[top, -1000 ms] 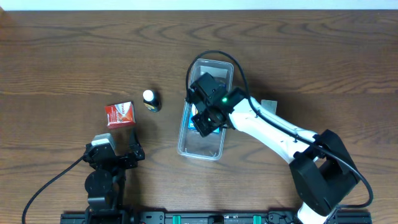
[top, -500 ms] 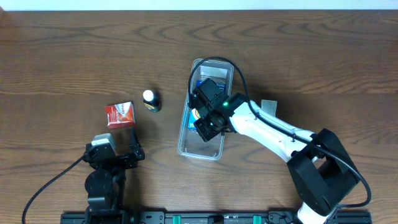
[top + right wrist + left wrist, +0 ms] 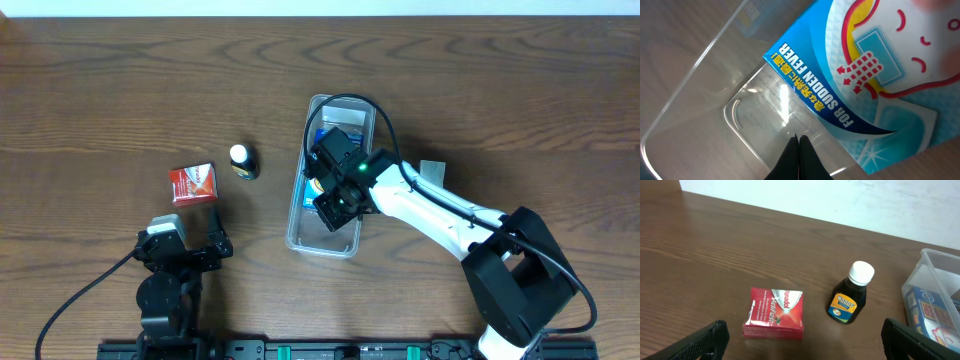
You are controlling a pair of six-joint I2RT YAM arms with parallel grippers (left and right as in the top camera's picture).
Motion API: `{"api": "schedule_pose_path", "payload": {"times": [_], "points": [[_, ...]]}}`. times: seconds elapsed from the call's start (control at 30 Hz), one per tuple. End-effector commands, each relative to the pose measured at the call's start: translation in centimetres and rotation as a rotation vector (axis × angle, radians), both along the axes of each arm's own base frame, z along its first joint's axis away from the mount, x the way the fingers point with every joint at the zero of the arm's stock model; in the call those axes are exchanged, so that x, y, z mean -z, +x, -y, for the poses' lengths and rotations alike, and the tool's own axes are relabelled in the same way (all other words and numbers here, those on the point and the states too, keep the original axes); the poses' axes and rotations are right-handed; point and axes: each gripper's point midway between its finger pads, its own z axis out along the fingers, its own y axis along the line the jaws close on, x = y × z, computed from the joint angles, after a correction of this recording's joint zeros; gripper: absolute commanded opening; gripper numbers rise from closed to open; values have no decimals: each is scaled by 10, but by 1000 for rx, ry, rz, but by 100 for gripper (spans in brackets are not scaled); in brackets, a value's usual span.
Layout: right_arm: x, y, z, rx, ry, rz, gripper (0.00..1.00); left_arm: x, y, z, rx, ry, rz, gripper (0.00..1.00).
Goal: Pack container
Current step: 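Push the blue box flat into the container with the right gripper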
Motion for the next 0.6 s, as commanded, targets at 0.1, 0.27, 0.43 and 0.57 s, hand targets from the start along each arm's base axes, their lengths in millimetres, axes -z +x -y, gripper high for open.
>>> {"api": "schedule_pose_path", "payload": {"times": [0.1, 0.27, 0.43, 0.57], "points": [[2, -4, -1, 14, -4, -22, 1, 13, 0, 0, -1, 0, -31, 98], [8, -3, 4, 40, -17, -42, 1, 13, 0, 0, -1, 0, -31, 98], [14, 1, 8, 60, -9, -67, 1, 13, 0, 0, -1, 0, -31, 98], [13, 9, 12, 90, 0, -64, 1, 13, 0, 0, -1, 0, -31, 98]]}}
